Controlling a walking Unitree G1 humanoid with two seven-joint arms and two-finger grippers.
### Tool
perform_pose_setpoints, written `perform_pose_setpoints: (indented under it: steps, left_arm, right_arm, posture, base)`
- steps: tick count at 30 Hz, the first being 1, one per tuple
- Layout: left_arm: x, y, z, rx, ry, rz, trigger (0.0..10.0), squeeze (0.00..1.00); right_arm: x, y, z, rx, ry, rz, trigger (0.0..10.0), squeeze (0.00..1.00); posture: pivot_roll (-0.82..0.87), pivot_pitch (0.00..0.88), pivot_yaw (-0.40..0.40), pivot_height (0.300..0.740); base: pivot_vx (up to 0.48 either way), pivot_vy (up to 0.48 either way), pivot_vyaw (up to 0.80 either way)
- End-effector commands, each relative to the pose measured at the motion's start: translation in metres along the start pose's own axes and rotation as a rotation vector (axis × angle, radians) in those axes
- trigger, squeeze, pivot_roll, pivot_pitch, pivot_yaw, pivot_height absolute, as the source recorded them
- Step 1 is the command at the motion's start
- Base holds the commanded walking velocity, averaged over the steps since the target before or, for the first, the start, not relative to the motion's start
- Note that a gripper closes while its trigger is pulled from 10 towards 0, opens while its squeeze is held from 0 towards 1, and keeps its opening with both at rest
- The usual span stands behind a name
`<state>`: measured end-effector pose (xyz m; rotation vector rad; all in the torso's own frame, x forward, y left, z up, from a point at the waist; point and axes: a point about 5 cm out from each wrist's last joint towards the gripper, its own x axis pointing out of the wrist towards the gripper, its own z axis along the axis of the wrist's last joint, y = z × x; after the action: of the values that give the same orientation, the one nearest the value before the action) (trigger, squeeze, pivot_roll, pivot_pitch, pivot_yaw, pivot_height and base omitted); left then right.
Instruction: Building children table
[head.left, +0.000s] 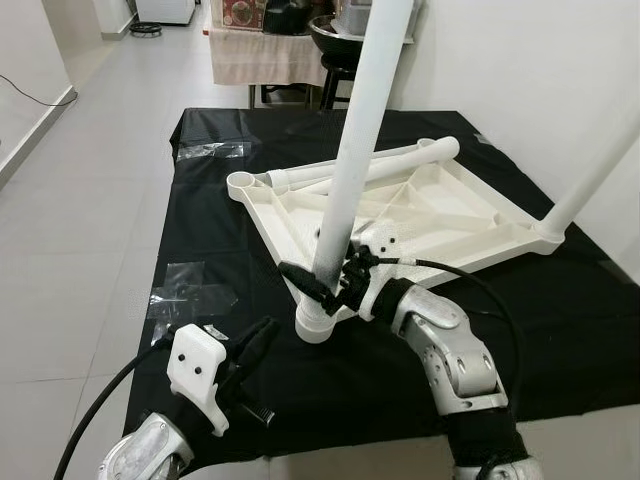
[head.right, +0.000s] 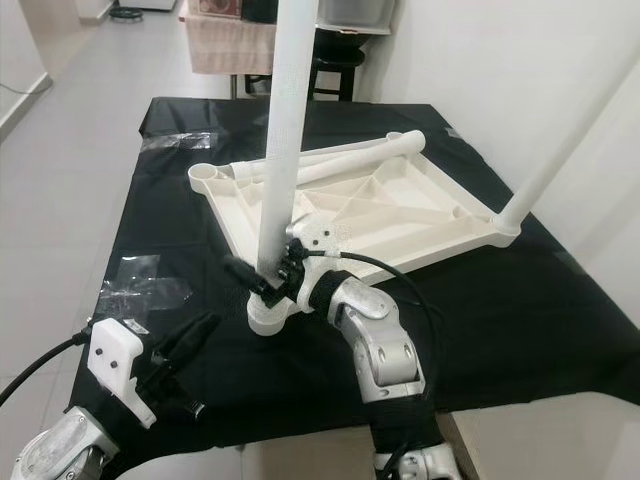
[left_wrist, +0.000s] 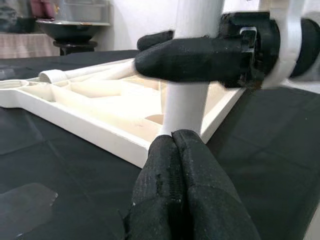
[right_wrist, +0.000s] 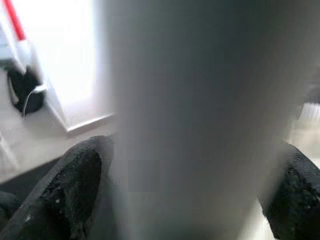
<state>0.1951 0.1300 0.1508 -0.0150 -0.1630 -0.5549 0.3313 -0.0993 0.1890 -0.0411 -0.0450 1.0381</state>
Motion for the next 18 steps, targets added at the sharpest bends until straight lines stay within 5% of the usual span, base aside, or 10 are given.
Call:
perform_pose_setpoints:
  steps: [1, 6, 7, 8, 9, 10, 18]
  left_arm:
    - [0.0, 0.001, -0.002, -0.008, 0.004, 0.012, 10.0, 0.0]
    - [0.001, 0.003, -0.001, -0.005, 0.001, 0.018, 10.0, 0.0]
    - [0.001, 0.004, -0.001, -0.001, 0.001, 0.017, 10.0, 0.0]
    - [0.001, 0.004, -0.001, -0.001, 0.001, 0.017, 10.0, 0.0]
    - [0.001, 0.004, -0.001, 0.003, 0.003, 0.014, 10.0, 0.0]
    - [0.001, 0.004, -0.001, 0.005, 0.005, 0.011, 10.0, 0.0]
    - [0.0, 0.003, -0.001, -0.001, 0.016, -0.007, 10.0, 0.0]
  right_arm:
    - [-0.001, -0.004, -0.001, 0.006, -0.016, 0.059, 10.0, 0.0]
    - [0.006, -0.016, -0.001, 0.026, 0.019, 0.182, 10.0, 0.0]
    - [0.009, -0.019, -0.001, 0.048, 0.025, 0.206, 5.4, 0.0]
    - [0.009, -0.019, -0.001, 0.048, 0.025, 0.206, 5.4, 0.0]
    - [0.011, -0.021, 0.0, 0.075, 0.027, 0.226, 0.7, 0.0]
    - [0.013, -0.021, 0.0, 0.095, 0.03, 0.244, 0.0, 0.0]
    - [0.013, -0.024, -0.007, 0.106, 0.029, 0.279, 0.0, 0.0]
  posture:
    - [0.12, 0.056, -0.121, 0.74]
    - [0.14, 0.049, -0.125, 0.74]
    - [0.15, 0.051, -0.129, 0.74]
    - [0.15, 0.051, -0.129, 0.74]
    - [0.15, 0.051, -0.13, 0.74]
    - [0.15, 0.053, -0.13, 0.74]
    - [0.15, 0.067, -0.123, 0.74]
  base:
    - [0.0, 0.0, 0.0]
    - [0.0, 0.0, 0.0]
    - [0.0, 0.0, 0.0]
    - [0.0, 0.0, 0.0]
    - [0.0, 0.0, 0.0]
    - [0.0, 0.0, 0.0]
    - [0.0, 0.0, 0.0]
